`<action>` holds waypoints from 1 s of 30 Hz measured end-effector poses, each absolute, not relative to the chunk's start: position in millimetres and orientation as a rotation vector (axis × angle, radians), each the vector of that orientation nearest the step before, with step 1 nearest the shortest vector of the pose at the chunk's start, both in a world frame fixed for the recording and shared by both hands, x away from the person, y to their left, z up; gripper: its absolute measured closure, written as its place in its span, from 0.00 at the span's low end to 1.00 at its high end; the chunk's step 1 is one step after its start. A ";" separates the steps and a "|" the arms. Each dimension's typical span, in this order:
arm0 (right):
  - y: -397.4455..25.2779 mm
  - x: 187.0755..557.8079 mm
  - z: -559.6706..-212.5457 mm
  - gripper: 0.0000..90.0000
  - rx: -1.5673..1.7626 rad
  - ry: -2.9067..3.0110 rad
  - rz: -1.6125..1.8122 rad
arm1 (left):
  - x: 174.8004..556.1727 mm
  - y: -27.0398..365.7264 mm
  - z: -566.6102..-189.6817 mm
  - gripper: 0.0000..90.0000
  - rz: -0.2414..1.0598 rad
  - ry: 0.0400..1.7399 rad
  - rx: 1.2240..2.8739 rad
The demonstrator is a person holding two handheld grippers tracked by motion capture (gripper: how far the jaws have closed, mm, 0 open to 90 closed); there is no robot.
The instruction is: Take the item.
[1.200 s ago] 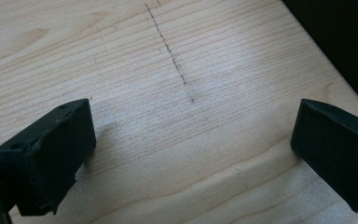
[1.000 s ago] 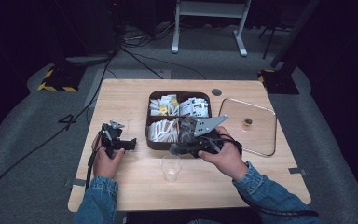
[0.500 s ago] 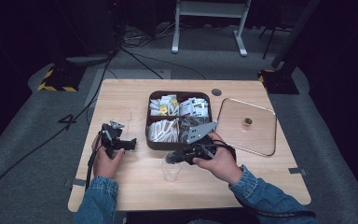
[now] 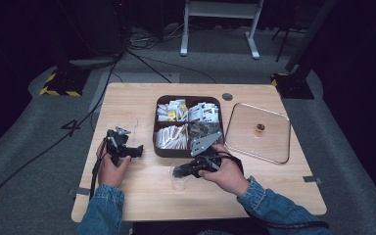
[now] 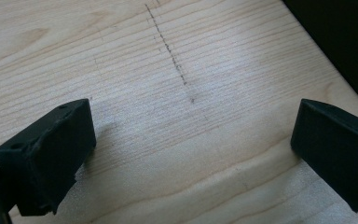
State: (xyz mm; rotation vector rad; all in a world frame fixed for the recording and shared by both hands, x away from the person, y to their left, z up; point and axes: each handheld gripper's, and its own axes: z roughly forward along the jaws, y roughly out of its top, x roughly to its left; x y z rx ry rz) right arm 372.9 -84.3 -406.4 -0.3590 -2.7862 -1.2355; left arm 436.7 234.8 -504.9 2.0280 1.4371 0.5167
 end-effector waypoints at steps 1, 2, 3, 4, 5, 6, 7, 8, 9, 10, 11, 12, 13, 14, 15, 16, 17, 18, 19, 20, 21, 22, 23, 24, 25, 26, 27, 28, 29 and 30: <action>-84.2 372.8 -407.1 0.85 -0.365 -2.781 -1.240 | 436.7 234.6 -505.0 0.00 0.517 1.439 2.026; -84.2 372.7 -407.4 0.81 -0.373 -2.776 -1.250 | 436.8 234.7 -504.9 0.00 0.517 1.438 2.027; -84.2 372.6 -407.5 0.79 -0.371 -2.772 -1.258 | 436.8 234.7 -504.9 0.00 0.517 1.438 2.028; -84.4 372.6 -407.4 0.77 -0.369 -2.769 -1.262 | 436.8 234.6 -504.9 0.00 0.517 1.438 2.027; -84.7 372.7 -407.1 0.75 -0.369 -2.767 -1.269 | 436.9 234.6 -504.9 0.00 0.517 1.438 2.027; -85.0 373.0 -406.8 0.73 -0.374 -2.766 -1.278 | 436.9 234.6 -504.9 0.00 0.517 1.438 2.028; -85.4 373.6 -406.3 0.72 -0.377 -2.767 -1.285 | 436.9 234.6 -504.9 0.00 0.517 1.439 2.028; -85.7 374.1 -406.0 0.71 -0.387 -2.764 -1.292 | 436.9 234.5 -504.9 0.00 0.517 1.439 2.028; -86.2 374.7 -405.6 0.70 -0.394 -2.763 -1.298 | 436.9 234.5 -504.9 0.00 0.516 1.439 2.028; -86.9 375.5 -405.2 0.70 -0.397 -2.761 -1.308 | 437.0 234.5 -504.8 0.00 0.517 1.439 2.030; -87.8 376.2 -404.3 0.69 -0.404 -2.762 -1.312 | 437.1 234.4 -504.7 0.00 0.516 1.439 2.030; -89.0 377.1 -403.3 0.69 -0.413 -2.763 -1.320 | 437.3 234.4 -504.9 0.00 0.515 1.437 2.029; -90.5 378.0 -402.1 0.68 -0.419 -2.764 -1.327 | 437.4 234.5 -504.9 0.00 0.515 1.435 2.030; -92.3 379.1 -400.7 0.67 -0.422 -2.765 -1.337 | 437.4 234.4 -504.9 0.00 0.515 1.435 2.030; -94.1 380.0 -399.1 0.66 -0.429 -2.764 -1.348 | 437.4 234.5 -504.8 0.00 0.516 1.435 2.032; -96.2 381.0 -397.7 0.65 -0.439 -2.765 -1.357 | 437.4 234.3 -504.8 0.00 0.515 1.436 2.030; -98.4 382.1 -396.3 0.63 -0.450 -2.769 -1.365 | 437.3 234.3 -504.8 0.00 0.516 1.438 2.029; -100.5 383.3 -395.0 0.63 -0.461 -2.772 -1.372 | 437.4 234.4 -504.8 0.00 0.517 1.435 2.032; -102.7 384.8 -393.8 0.62 -0.472 -2.777 -1.378 | 437.4 234.4 -504.9 0.00 0.516 1.434 2.031; -104.7 386.2 -392.6 0.61 -0.484 -2.781 -1.383 | 437.3 234.3 -504.9 0.00 0.517 1.436 2.029; -106.8 387.8 -391.2 0.60 -0.496 -2.787 -1.385 | 437.2 234.3 -504.9 0.00 0.517 1.436 2.029; -109.0 389.6 -389.8 0.59 -0.510 -2.795 -1.392 | 437.1 234.3 -504.9 0.00 0.517 1.436 2.029; -111.5 391.4 -388.2 0.58 -0.523 -2.806 -1.399 | 437.2 234.4 -504.9 0.00 0.517 1.435 2.030; -114.2 393.1 -386.5 0.58 -0.538 -2.810 -1.406 | 437.2 234.3 -504.9 0.00 0.517 1.436 2.029; -117.1 394.8 -384.8 0.58 -0.556 -2.809 -1.415 | 437.2 234.4 -504.9 0.00 0.516 1.436 2.029; -120.2 396.6 -383.3 0.57 -0.571 -2.813 -1.420 | 437.2 234.3 -504.9 0.00 0.516 1.436 2.029; -123.3 398.3 -381.8 0.57 -0.589 -2.815 -1.428 | 437.2 234.4 -504.9 0.00 0.516 1.435 2.029; -126.4 400.1 -380.2 0.57 -0.605 -2.818 -1.432 | 437.2 234.4 -504.9 0.00 0.516 1.436 2.029; -129.6 402.0 -378.6 0.56 -0.620 -2.822 -1.438 | 437.2 234.3 -504.9 0.00 0.516 1.436 2.029; -132.7 403.7 -377.0 0.56 -0.637 -2.825 -1.443 | 437.4 234.4 -504.8 0.00 0.516 1.435 2.031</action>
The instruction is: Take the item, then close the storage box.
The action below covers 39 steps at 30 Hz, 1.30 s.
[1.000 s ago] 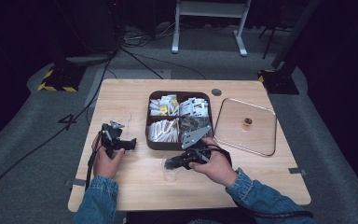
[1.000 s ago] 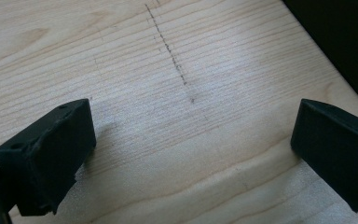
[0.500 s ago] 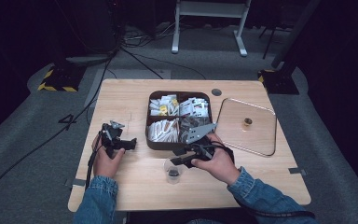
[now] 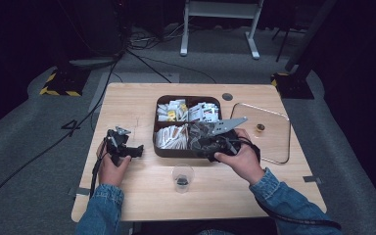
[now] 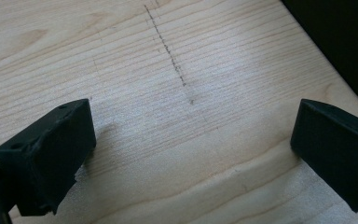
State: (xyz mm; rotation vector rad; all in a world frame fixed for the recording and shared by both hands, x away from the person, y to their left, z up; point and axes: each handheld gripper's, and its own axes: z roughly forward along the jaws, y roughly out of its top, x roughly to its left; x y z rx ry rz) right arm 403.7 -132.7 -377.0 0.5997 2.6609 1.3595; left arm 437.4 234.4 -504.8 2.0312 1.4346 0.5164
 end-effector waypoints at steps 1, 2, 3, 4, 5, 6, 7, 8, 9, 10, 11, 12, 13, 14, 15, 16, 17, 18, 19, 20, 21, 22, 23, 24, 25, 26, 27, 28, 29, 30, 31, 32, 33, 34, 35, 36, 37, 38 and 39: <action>-136.0 405.6 -375.4 0.56 0.611 2.648 1.357 | 437.5 234.5 -504.8 0.00 0.516 1.434 2.031; -139.3 407.4 -374.0 0.55 0.623 2.635 1.357 | 437.7 234.5 -504.8 0.00 0.515 1.433 2.030; -142.6 409.3 -372.7 0.55 0.638 2.623 1.358 | 437.8 234.7 -504.8 0.00 0.515 1.431 2.033; -145.9 411.6 -371.9 0.55 0.651 2.612 1.357 | 438.0 234.7 -504.8 0.00 0.516 1.431 2.033; -149.3 414.0 -371.0 0.54 0.666 2.601 1.352 | 438.0 234.7 -504.7 0.00 0.516 1.432 2.033; -152.5 416.6 -370.4 0.54 0.683 2.590 1.351 | 438.0 234.7 -504.7 0.00 0.516 1.432 2.033; -155.7 419.4 -370.0 0.54 0.697 2.581 1.345 | 438.0 234.7 -504.8 0.00 0.516 1.432 2.033; -158.7 422.5 -369.8 0.53 0.713 2.572 1.339 | 437.9 234.7 -504.8 0.00 0.516 1.431 2.032; -161.5 425.7 -369.7 0.53 0.725 2.564 1.334 | 437.7 234.6 -504.8 0.00 0.516 1.432 2.032; -164.4 429.0 -369.8 0.52 0.737 2.553 1.325 | 437.5 234.4 -504.9 0.00 0.516 1.435 2.029; -167.4 432.3 -369.9 0.52 0.752 2.543 1.314 | 437.3 234.3 -504.9 0.00 0.516 1.437 2.028; -170.6 435.6 -370.2 0.52 0.769 2.532 1.308 | 437.2 234.3 -504.8 0.00 0.517 1.438 2.028; -174.0 438.9 -370.4 0.51 0.784 2.523 1.301 | 437.1 234.3 -504.8 0.00 0.518 1.440 2.027; -177.3 442.2 -370.6 0.51 0.797 2.515 1.295 | 437.0 234.2 -504.9 0.00 0.522 1.443 2.025; -180.7 445.6 -371.0 0.51 0.810 2.503 1.290 | 436.6 233.8 -505.0 0.00 0.518 1.450 2.019; -184.1 448.9 -371.3 0.50 0.822 2.488 1.280 | 436.3 233.8 -504.9 0.00 0.516 1.452 2.019; -187.8 452.3 -371.5 0.49 0.836 2.473 1.272 | 435.9 233.6 -505.0 0.00 0.515 1.453 2.018; -191.4 455.8 -371.9 0.49 0.851 2.462 1.269 | 435.6 233.5 -505.0 0.00 0.516 1.454 2.016; -194.8 459.2 -372.3 0.48 0.869 2.451 1.268 | 435.4 233.3 -505.1 0.00 0.517 1.457 2.013; -198.1 462.6 -372.5 0.48 0.881 2.440 1.263 | 435.4 233.4 -505.1 0.00 0.519 1.456 2.014; -201.3 466.1 -372.7 0.48 0.890 2.425 1.254 | 435.3 233.5 -505.0 0.00 0.520 1.456 2.015; -204.4 469.6 -372.9 0.48 0.898 2.415 1.244 | 435.4 233.8 -504.9 0.00 0.525 1.453 2.018; -207.4 473.1 -373.4 0.47 0.907 2.404 1.234 | 435.4 233.8 -504.9 0.00 0.524 1.454 2.017; -210.2 476.5 -374.2 0.47 0.920 2.395 1.230 | 435.3 233.7 -505.0 0.00 0.521 1.458 2.014; -213.1 479.7 -374.9 0.47 0.929 2.387 1.221 | 435.4 233.9 -505.0 0.00 0.523 1.459 2.013; -216.0 482.9 -375.6 0.47 0.941 2.378 1.213 | 435.6 234.2 -504.9 0.00 0.523 1.462 2.013; -218.5 485.8 -376.4 0.46 0.956 2.366 1.208 | 435.8 234.3 -505.0 0.00 0.525 1.468 2.008; -221.1 488.8 -377.3 0.46 0.968 2.358 1.203 | 435.8 234.8 -504.9 0.00 0.525 1.472 2.007; -223.7 491.7 -378.2 0.46 0.979 2.349 1.200 | 435.7 235.1 -504.8 0.00 0.525 1.475 2.007; -226.1 494.4 -379.1 0.45 0.991 2.337 1.195 | 435.7 235.4 -504.8 0.00 0.524 1.474 2.006; -228.5 496.9 -380.0 0.45 1.005 2.326 1.187 | 435.6 235.4 -504.8 0.00 0.525 1.475 2.007; -231.4 499.7 -381.0 0.45 1.011 2.316 1.183 | 435.5 235.0 -504.9 0.00 0.526 1.478 2.004; -234.4 502.2 -382.1 0.44 1.023 2.307 1.175 | 435.4 235.0 -504.9 0.00 0.524 1.480 2.003; -237.3 504.4 -383.2 0.44 1.044 2.296 1.170 | 435.4 235.0 -504.9 0.00 0.527 1.478 2.003; -240.5 506.8 -384.5 0.43 1.058 2.288 1.163 | 435.4 235.0 -504.9 0.00 0.526 1.479 2.004; -243.6 509.1 -385.9 0.43 1.073 2.278 1.158 | 435.5 235.1 -504.9 0.00 0.528 1.478 2.004; -247.0 511.4 -387.3 0.43 1.080 2.270 1.151 | 435.5 235.1 -504.9 0.00 0.528 1.478 2.004; -250.2 513.2 -388.6 0.43 1.098 2.265 1.142 | 435.5 235.1 -504.9 0.00 0.527 1.478 2.004; -253.5 515.4 -390.3 0.42 1.109 2.254 1.135 | 435.4 235.0 -504.9 0.00 0.526 1.479 2.003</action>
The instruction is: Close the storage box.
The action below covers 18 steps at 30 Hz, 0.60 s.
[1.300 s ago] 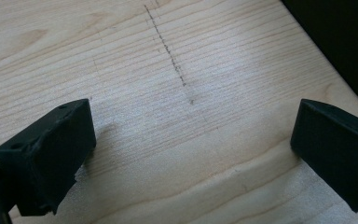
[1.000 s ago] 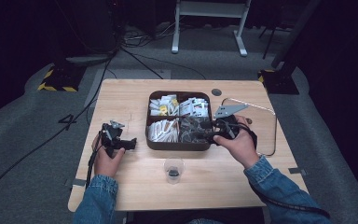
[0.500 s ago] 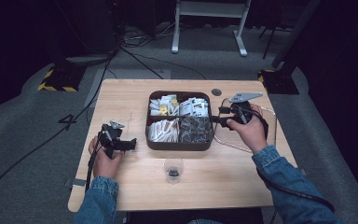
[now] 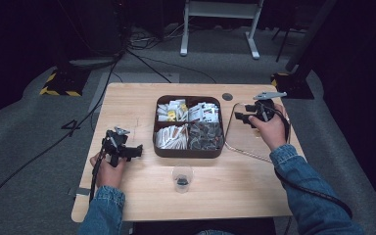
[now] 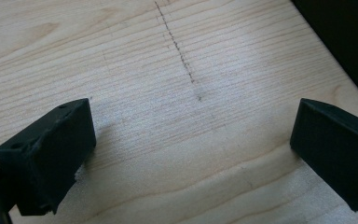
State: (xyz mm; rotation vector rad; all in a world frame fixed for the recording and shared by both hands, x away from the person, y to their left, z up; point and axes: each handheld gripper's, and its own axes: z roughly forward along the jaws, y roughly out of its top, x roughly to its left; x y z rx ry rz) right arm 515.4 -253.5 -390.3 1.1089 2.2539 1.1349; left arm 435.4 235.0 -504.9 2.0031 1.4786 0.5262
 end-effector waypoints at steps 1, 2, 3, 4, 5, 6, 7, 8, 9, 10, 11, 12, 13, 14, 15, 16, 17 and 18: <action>-256.7 517.2 -391.7 0.42 1.128 2.243 1.129 | 435.5 235.1 -504.9 0.00 0.527 1.478 2.004; -259.6 519.4 -393.5 0.42 1.138 2.235 1.120 | 435.5 235.1 -504.9 0.00 0.527 1.478 2.004; -262.0 521.8 -395.1 0.42 1.148 2.232 1.105 | 435.4 235.0 -504.9 0.00 0.525 1.479 2.003; -264.3 524.1 -396.5 0.42 1.152 2.227 1.089 | 435.4 234.9 -504.9 0.00 0.525 1.480 2.003; -266.5 526.3 -397.7 0.42 1.159 2.220 1.075 | 435.5 235.1 -504.9 0.00 0.528 1.478 2.004; -268.7 528.6 -399.0 0.41 1.163 2.215 1.060 | 435.4 234.9 -504.9 0.00 0.525 1.480 2.003; -271.0 530.8 -400.4 0.41 1.173 2.210 1.051 | 435.4 234.9 -504.9 0.00 0.525 1.480 2.003; -273.4 532.8 -402.0 0.41 1.184 2.202 1.042 | 435.5 235.0 -504.9 0.00 0.526 1.480 2.003; -275.7 534.7 -403.9 0.41 1.195 2.198 1.033 | 435.5 235.0 -504.9 0.00 0.527 1.479 2.005; -278.1 536.5 -405.8 0.41 1.204 2.197 1.020 | 435.5 234.8 -504.9 0.00 0.528 1.483 2.003; -280.5 538.3 -408.1 0.41 1.212 2.194 1.013 | 435.7 234.9 -504.8 0.00 0.530 1.483 2.004; -283.2 539.8 -410.1 0.40 1.221 2.191 1.004 | 435.7 234.8 -504.8 0.00 0.531 1.484 2.003; -285.5 541.2 -412.4 0.40 1.234 2.187 1.000 | 435.7 234.8 -504.8 0.00 0.530 1.485 2.002; -288.3 542.6 -414.6 0.40 1.244 2.184 0.989 | 435.7 234.8 -504.8 0.00 0.530 1.485 2.002; -291.2 544.0 -417.0 0.39 1.253 2.179 0.984 | 435.7 235.0 -504.8 0.00 0.530 1.484 2.003; -294.3 545.3 -419.2 0.39 1.265 2.173 0.979 | 435.7 235.3 -504.9 0.00 0.528 1.481 2.003; -297.4 546.6 -421.5 0.39 1.278 2.164 0.975 | 435.7 235.8 -504.8 0.00 0.527 1.479 2.007; -300.4 547.6 -423.6 0.38 1.292 2.161 0.967 | 435.8 235.9 -504.8 0.00 0.526 1.478 2.007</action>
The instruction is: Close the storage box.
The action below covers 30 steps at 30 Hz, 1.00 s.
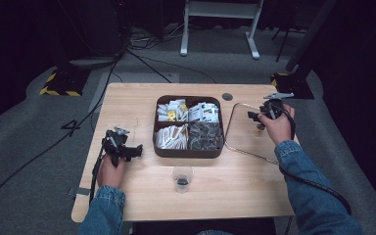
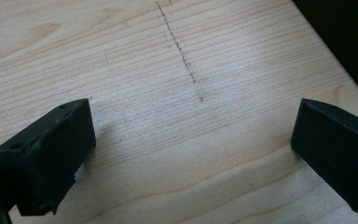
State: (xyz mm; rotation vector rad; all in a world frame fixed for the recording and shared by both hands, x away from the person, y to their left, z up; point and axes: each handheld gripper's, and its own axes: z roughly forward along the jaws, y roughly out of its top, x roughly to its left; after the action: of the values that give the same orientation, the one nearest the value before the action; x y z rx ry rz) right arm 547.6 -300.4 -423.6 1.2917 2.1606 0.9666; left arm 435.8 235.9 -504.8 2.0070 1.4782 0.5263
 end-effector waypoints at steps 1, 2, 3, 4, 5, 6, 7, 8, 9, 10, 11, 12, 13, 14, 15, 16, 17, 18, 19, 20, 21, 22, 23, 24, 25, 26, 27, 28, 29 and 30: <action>-303.2 548.7 -426.0 0.38 1.301 2.157 0.956 | 435.8 235.9 -504.8 0.00 0.526 1.478 2.007; -305.8 549.7 -428.6 0.38 1.306 2.156 0.942 | 435.8 235.9 -504.8 0.00 0.526 1.478 2.007; -308.1 550.4 -431.1 0.38 1.317 2.154 0.929 | 435.8 235.9 -504.8 0.00 0.526 1.478 2.007; -310.5 551.0 -433.7 0.38 1.327 2.153 0.922 | 435.8 235.9 -504.8 0.00 0.526 1.478 2.007; -312.6 551.7 -436.3 0.38 1.336 2.152 0.917 | 435.8 236.1 -504.9 0.00 0.526 1.477 2.007; -314.2 552.0 -438.8 0.38 1.345 2.151 0.912 | 435.9 236.1 -504.9 0.00 0.526 1.478 2.005; -315.5 552.1 -441.1 0.38 1.354 2.154 0.902 | 435.9 236.2 -505.0 0.00 0.526 1.477 2.003; -316.4 552.2 -443.6 0.38 1.357 2.157 0.893 | 435.9 236.3 -505.0 0.00 0.527 1.478 2.003; -317.0 552.0 -445.9 0.39 1.364 2.162 0.885 | 435.9 236.6 -504.9 0.00 0.528 1.478 2.006; -317.6 551.8 -448.3 0.39 1.370 2.166 0.879 | 435.9 236.7 -504.9 0.00 0.527 1.480 2.005; -318.3 551.7 -450.5 0.39 1.375 2.168 0.876 | 436.1 237.1 -505.0 0.00 0.531 1.478 2.006; -318.8 551.5 -452.6 0.40 1.384 2.169 0.874 | 436.1 237.0 -504.9 0.00 0.532 1.480 2.005; -319.3 551.3 -454.6 0.40 1.391 2.171 0.868 | 436.1 237.0 -504.9 0.00 0.532 1.480 2.006; -320.0 551.2 -456.5 0.40 1.396 2.176 0.861 | 436.1 236.9 -505.0 0.00 0.532 1.482 2.004; -320.7 551.0 -458.3 0.41 1.402 2.179 0.855 | 436.1 237.0 -504.9 0.00 0.532 1.481 2.005; -321.4 550.6 -459.8 0.42 1.412 2.183 0.853 | 436.2 236.9 -505.0 0.00 0.533 1.482 2.003; -321.9 550.1 -461.3 0.44 1.425 2.188 0.852 | 436.2 236.9 -505.0 0.00 0.531 1.483 2.003; -322.3 549.3 -462.7 0.45 1.438 2.196 0.844 | 436.3 236.9 -504.9 0.00 0.531 1.483 2.004; -322.9 548.8 -464.5 0.45 1.445 2.201 0.836 | 436.4 236.8 -504.9 0.00 0.531 1.484 2.004; -323.4 548.1 -466.4 0.46 1.455 2.205 0.826 | 436.4 236.7 -504.9 0.00 0.531 1.484 2.003; -324.2 547.5 -468.6 0.47 1.458 2.213 0.815 | 436.5 236.7 -504.9 0.00 0.532 1.485 2.002; -324.4 546.7 -470.8 0.47 1.467 2.218 0.808 | 436.5 236.6 -504.9 0.00 0.531 1.485 2.002; -324.5 545.8 -473.1 0.48 1.472 2.223 0.804 | 436.5 236.6 -504.9 0.00 0.531 1.486 2.002; -324.8 545.2 -475.3 0.48 1.473 2.227 0.799 | 436.6 236.5 -504.9 0.00 0.531 1.486 2.002; -324.6 544.4 -477.2 0.49 1.481 2.229 0.797 | 436.6 236.5 -504.9 0.00 0.531 1.487 2.002; -324.8 544.0 -479.1 0.50 1.480 2.234 0.792 | 436.6 236.4 -504.9 0.00 0.531 1.488 2.000; -324.7 543.4 -480.1 0.51 1.476 2.233 0.791 | 436.6 236.4 -504.9 0.00 0.529 1.488 2.001; -324.9 543.0 -480.4 0.52 1.471 2.232 0.789 | 436.6 236.4 -504.9 0.00 0.529 1.488 2.001; -325.0 542.7 -480.3 0.55 1.471 2.233 0.794 | 436.6 236.5 -504.9 0.00 0.531 1.487 2.002; -324.7 542.5 -480.0 0.57 1.468 2.234 0.791 | 436.5 236.3 -504.9 0.00 0.529 1.490 1.999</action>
State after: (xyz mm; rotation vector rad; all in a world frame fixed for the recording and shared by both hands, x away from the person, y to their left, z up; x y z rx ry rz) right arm 542.5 -324.7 -480.0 1.4682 2.2339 0.7906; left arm 436.5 236.3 -504.9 1.9993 1.4899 0.5292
